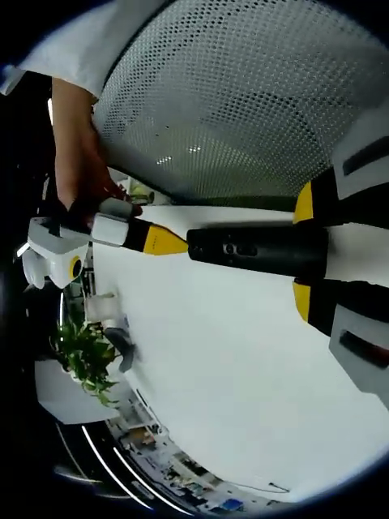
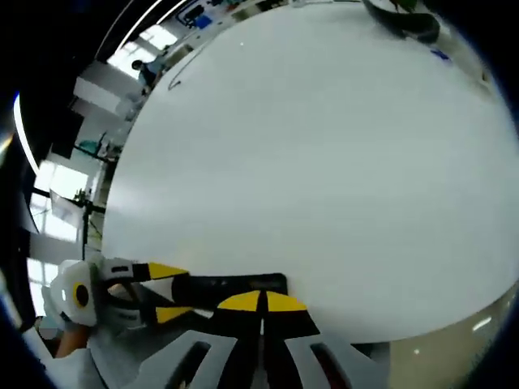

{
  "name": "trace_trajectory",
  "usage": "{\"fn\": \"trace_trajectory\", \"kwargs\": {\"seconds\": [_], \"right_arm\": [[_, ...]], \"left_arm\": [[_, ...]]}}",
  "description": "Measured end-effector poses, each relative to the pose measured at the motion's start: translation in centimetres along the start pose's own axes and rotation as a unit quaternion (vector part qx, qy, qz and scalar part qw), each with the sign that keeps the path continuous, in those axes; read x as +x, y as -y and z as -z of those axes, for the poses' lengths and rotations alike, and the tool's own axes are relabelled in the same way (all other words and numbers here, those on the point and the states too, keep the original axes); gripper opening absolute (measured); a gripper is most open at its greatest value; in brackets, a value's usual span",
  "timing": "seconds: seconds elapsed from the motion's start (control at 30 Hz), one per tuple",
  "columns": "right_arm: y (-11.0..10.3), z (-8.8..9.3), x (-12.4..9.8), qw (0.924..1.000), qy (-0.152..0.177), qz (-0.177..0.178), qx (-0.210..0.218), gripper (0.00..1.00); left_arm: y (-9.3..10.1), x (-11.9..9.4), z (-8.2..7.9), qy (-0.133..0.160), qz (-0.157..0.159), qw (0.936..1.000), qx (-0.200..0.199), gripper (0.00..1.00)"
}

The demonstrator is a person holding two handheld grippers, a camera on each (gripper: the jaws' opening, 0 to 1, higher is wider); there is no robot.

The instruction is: Press the specified remote control buttons in sequence, fully releasing each button before pressing the next.

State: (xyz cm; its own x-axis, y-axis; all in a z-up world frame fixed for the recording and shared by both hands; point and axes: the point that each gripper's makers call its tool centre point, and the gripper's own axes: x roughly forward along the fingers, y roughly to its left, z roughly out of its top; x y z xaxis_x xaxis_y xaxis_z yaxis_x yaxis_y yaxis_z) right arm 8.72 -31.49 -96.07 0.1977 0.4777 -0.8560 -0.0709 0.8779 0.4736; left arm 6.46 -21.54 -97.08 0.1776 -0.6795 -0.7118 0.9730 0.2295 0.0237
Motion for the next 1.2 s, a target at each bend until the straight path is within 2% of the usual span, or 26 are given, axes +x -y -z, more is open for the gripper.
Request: {"fn": "trace_trajectory", "kwargs": {"seconds": [0.33, 0.67, 0.77, 0.9, 1.2], "right_arm": [[-0.04, 0.16, 0.24, 1.0000, -0.006, 0.002, -0.007, 0.00], [0.14, 0.17, 0.23, 1.0000, -0.004, -0.004, -0.002, 0.00], [0.06, 0.13, 0.30, 0.9999, -0.002, 0.003, -0.013, 0.00], [0.19, 0.08, 0.32, 0.9999, 0.000, 0.004, -0.010, 0.00], [0.12, 0.09, 0.29, 0.9999, 0.000, -0.001, -0.011, 0.00]], "left_arm": [[-0.12, 0.19, -0.02, 0.003, -0.005, 0.9997, -0.026, 0.25], [-0.11, 0.19, -0.08, 0.006, -0.006, 0.9996, -0.026, 0.27], [-0.22, 0.18, -0.09, 0.007, -0.007, 0.9995, -0.029, 0.28], [0.19, 0.22, -0.17, 0.007, 0.003, 0.9998, -0.021, 0.25], [-0.11, 0.21, -0.20, 0.007, -0.003, 0.9997, -0.025, 0.25]]}}
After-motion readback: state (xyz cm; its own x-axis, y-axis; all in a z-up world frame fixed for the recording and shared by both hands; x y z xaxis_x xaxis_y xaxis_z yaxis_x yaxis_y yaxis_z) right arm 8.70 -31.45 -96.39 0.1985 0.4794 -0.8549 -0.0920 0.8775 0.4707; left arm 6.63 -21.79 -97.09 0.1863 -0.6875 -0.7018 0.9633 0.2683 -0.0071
